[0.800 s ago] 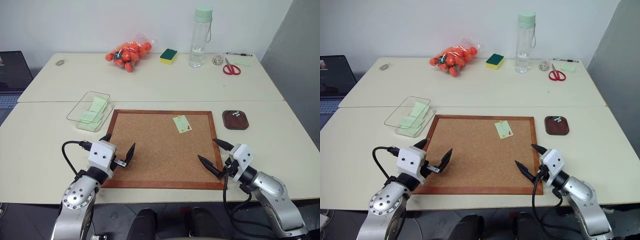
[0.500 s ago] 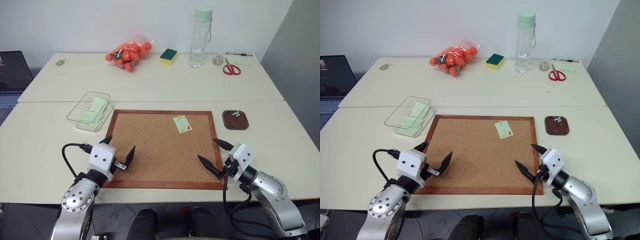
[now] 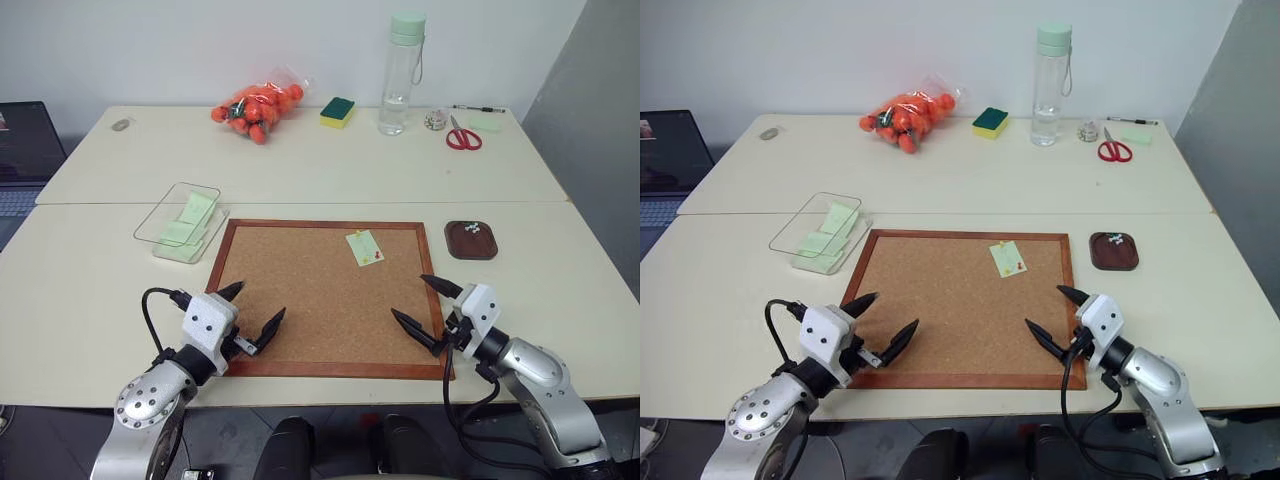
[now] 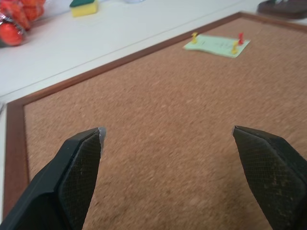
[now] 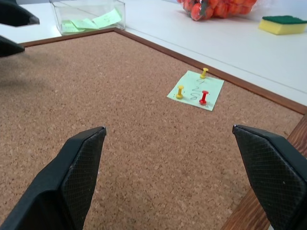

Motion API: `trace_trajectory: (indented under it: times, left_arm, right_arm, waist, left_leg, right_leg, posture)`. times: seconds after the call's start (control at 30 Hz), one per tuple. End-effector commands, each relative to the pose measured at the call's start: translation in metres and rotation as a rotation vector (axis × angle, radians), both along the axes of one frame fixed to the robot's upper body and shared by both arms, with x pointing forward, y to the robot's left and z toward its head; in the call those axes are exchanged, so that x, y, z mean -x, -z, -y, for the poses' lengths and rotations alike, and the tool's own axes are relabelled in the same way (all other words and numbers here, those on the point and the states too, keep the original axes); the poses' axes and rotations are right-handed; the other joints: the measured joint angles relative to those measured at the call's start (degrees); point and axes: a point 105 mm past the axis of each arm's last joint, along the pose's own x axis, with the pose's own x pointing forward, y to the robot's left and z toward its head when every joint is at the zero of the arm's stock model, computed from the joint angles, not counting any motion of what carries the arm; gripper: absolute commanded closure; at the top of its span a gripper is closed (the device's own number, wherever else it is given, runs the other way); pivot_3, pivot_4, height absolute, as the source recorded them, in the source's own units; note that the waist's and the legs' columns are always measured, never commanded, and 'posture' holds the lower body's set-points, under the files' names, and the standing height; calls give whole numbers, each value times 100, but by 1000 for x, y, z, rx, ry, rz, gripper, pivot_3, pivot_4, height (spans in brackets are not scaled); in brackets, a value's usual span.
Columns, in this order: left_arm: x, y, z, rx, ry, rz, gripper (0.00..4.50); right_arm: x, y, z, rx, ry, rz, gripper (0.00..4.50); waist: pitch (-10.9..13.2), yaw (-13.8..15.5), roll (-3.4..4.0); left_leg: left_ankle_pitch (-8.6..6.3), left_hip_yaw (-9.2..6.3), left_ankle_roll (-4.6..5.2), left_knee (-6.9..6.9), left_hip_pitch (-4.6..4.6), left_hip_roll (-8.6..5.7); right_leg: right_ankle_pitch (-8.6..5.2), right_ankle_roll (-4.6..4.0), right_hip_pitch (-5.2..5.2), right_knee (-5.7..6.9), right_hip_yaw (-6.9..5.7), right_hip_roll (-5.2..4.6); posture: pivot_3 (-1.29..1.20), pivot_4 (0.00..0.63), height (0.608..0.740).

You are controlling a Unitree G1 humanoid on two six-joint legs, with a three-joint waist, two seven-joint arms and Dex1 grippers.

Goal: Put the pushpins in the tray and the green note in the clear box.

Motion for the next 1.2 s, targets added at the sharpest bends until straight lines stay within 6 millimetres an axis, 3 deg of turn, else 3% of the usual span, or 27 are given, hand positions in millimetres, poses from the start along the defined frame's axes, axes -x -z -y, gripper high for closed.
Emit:
trace_trajectory:
  times: [0.03,0.17,0.27,0.4,1.03,1.2]
  left_arm:
    - [-3,-18,3,-3,50,48,35]
    - [-6,-22,8,12,113,24,35]
    - [-12,-25,12,-21,174,23,419]
    - [-23,-26,10,-39,187,26,1324]
    - [-42,-15,12,-86,210,-13,4468]
    - [-46,-3,9,-116,194,-52,4468]
  right_arm:
    - [1,-9,-5,-12,-16,48,0]
    - [0,-10,-7,-14,-13,51,0]
    - [-1,-13,-7,-16,-12,59,0]
    - [-1,-17,-10,-19,-16,70,0]
    - [-8,-32,-9,-15,-4,98,0]
    - [-14,-40,-11,-18,-5,108,0]
  waist:
    - [0,1,0]
    - [0,0,0]
    - [0,0,0]
    - [0,-1,0]
    - [0,-6,0]
    - [0,-4,0]
  left_leg:
    - [0,-1,0,0,0,0]
    - [0,-1,0,0,0,0]
    - [0,0,0,-1,1,0]
    - [0,-1,0,0,0,-1]
    - [0,0,0,-1,0,0]
    - [0,-1,0,-1,-3,-1]
  right_leg:
    - [0,0,0,0,0,0]
    - [0,0,0,0,-1,0]
    - [0,0,0,-1,0,1]
    - [0,0,1,0,-2,2]
    - [0,0,-1,0,1,1]
    - [0,0,-4,0,0,1]
  posture:
    - [0,150,740]
    - [0,150,740]
    - [0,150,740]
    - [0,150,740]
    - [0,150,740]
    - [0,150,740]
